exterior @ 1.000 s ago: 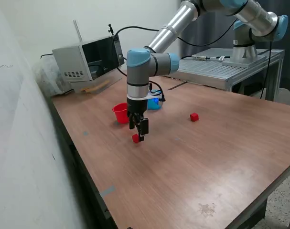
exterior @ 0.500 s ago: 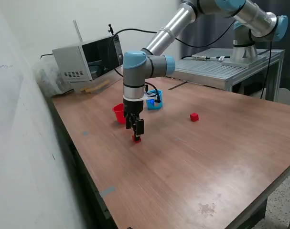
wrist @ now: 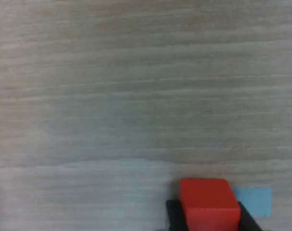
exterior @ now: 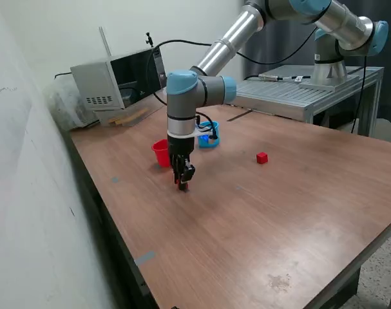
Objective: Place red objects in the red bin, and blue objects in the blue bin.
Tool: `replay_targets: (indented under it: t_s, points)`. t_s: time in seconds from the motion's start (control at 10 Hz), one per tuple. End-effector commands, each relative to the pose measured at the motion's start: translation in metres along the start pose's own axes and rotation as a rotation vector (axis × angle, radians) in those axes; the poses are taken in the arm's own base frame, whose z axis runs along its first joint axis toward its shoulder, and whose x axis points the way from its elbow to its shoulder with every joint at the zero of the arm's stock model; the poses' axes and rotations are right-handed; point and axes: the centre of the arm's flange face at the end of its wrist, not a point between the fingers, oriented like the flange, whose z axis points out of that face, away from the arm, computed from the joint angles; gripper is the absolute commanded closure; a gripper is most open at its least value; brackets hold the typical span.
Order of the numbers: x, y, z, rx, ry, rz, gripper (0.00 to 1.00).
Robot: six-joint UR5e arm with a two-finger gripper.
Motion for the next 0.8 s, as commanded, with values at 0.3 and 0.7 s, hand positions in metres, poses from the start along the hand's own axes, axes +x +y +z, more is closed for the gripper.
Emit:
replay_targets:
  t_s: [0.3, 0.7]
  points:
    - [-0.007, 0.007, -0.037, -0.029, -0.006, -0.090, 1.00]
    - [-0.052, 0.012, -0.115, -0.070, -0.017, -0.076, 1.00]
